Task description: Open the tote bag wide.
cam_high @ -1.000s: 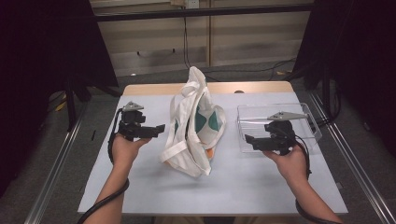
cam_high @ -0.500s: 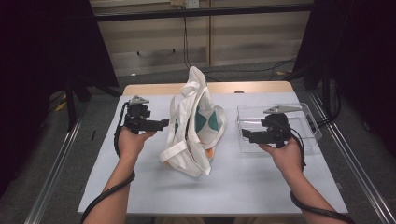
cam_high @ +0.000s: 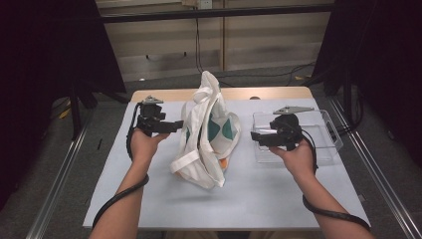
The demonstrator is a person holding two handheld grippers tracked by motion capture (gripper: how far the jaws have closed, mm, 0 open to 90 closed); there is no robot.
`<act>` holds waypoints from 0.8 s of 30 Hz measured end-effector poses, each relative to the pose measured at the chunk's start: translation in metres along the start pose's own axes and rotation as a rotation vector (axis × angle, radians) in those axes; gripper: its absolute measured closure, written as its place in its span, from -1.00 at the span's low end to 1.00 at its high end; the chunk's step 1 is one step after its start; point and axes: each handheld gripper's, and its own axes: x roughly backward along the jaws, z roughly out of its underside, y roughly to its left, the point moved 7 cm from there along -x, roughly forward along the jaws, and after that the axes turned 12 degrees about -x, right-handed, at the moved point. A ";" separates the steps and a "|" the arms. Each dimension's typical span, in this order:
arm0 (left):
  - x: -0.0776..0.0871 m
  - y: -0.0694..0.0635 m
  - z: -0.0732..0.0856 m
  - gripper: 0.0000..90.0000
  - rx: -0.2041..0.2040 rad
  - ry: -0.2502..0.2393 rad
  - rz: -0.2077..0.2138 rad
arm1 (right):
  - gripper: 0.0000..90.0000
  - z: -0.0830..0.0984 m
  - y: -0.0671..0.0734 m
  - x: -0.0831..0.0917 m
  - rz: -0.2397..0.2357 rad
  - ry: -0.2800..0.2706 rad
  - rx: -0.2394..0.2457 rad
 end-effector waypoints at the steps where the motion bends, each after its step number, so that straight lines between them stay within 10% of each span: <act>1: -0.001 0.001 -0.001 -0.52 -0.010 0.003 0.000 | -0.62 -0.001 0.001 -0.002 -0.004 0.003 -0.002; 24: -0.014 0.002 -0.022 0.04 -0.031 -0.010 0.022 | -0.39 -0.016 0.028 -0.037 -0.090 0.023 0.023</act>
